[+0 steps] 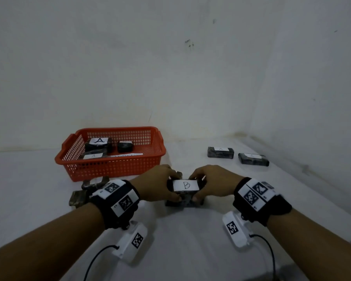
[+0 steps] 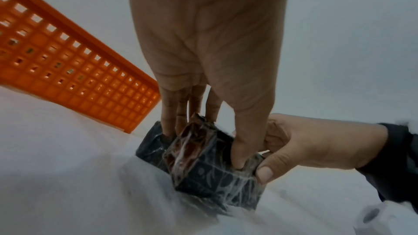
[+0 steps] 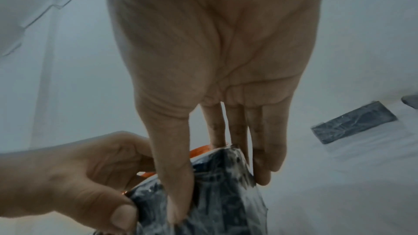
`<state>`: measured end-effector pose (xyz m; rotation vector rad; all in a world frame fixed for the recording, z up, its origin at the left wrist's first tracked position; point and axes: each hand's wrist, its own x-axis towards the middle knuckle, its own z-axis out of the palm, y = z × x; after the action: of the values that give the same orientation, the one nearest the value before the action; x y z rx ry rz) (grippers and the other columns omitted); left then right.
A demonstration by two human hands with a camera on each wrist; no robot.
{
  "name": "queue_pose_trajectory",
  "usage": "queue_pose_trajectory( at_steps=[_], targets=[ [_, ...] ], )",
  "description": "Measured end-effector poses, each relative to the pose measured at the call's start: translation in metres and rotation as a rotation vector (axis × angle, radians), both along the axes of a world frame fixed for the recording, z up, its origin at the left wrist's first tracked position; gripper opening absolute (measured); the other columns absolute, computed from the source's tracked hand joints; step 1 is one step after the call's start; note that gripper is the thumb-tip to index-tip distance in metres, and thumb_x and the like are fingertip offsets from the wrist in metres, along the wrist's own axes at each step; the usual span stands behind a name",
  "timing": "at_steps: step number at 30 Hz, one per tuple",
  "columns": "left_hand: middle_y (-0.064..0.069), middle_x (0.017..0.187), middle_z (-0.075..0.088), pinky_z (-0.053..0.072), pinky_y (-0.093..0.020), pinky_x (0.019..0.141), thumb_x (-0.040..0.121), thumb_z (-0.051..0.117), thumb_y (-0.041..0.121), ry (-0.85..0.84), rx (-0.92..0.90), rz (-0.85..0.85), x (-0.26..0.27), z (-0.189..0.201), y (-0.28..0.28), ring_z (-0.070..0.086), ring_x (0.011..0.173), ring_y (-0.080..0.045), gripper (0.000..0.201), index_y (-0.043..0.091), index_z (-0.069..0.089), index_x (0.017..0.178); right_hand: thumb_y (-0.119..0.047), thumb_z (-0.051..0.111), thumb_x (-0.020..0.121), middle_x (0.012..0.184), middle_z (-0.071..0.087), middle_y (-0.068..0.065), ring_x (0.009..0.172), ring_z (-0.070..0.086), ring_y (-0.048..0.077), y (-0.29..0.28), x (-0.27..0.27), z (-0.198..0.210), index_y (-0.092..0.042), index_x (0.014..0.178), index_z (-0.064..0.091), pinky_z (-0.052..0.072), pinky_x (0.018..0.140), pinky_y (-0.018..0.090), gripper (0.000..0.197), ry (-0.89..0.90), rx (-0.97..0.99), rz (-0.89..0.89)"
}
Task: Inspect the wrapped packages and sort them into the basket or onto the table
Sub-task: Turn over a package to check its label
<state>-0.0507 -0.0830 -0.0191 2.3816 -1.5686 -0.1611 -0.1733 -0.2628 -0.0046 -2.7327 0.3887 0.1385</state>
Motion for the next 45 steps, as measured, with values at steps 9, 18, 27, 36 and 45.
queue_pose_trajectory(
  at_steps=[9,18,27,36,45],
  targets=[
    [-0.001,0.098,0.076,0.054,-0.025,0.084,0.09,0.076,0.032,0.435,-0.359,0.081,0.031,0.021,0.03,0.072,0.091,-0.015,0.022,0.023,0.074,0.11,-0.029,0.09,0.078,0.115,0.075,-0.002,0.104,0.075,0.017,-0.008,0.018,0.006,-0.021,0.123,0.069,0.058,0.1,0.039,0.05,-0.424,0.502,-0.059],
    [-0.011,0.116,0.077,0.058,-0.04,0.099,0.097,0.066,0.022,0.817,-0.744,0.148,0.053,0.015,0.07,0.074,0.11,-0.026,0.028,0.01,0.072,0.122,-0.023,0.076,0.092,0.121,0.075,0.015,0.106,0.076,0.025,0.051,0.074,-0.007,-0.007,0.13,0.065,0.061,0.083,0.031,0.043,-0.546,1.028,-0.033],
    [-0.006,0.113,0.078,0.054,-0.05,0.104,0.093,0.071,0.022,0.791,-0.851,0.261,0.071,0.002,0.114,0.075,0.107,-0.024,0.029,0.013,0.073,0.121,-0.022,0.083,0.087,0.115,0.078,0.015,0.111,0.075,0.033,0.094,0.118,-0.016,-0.005,0.119,0.075,0.053,0.107,0.054,0.037,-0.573,1.12,0.021],
    [-0.005,0.112,0.079,0.059,-0.035,0.091,0.092,0.068,0.025,0.791,-0.801,0.265,0.07,-0.014,0.128,0.075,0.105,-0.023,0.031,0.014,0.07,0.122,-0.027,0.08,0.09,0.111,0.08,0.013,0.107,0.076,0.032,0.108,0.122,-0.028,-0.006,0.115,0.078,0.054,0.105,0.055,0.033,-0.571,1.114,0.029],
    [-0.009,0.118,0.076,0.06,-0.032,0.09,0.087,0.069,0.024,0.896,-0.876,0.223,0.068,-0.014,0.13,0.074,0.11,-0.023,0.045,0.007,0.065,0.128,-0.013,0.081,0.086,0.114,0.079,0.01,0.106,0.076,0.027,0.101,0.109,-0.032,-0.008,0.122,0.072,0.06,0.098,0.039,0.037,-0.508,1.1,0.087]
  ],
)
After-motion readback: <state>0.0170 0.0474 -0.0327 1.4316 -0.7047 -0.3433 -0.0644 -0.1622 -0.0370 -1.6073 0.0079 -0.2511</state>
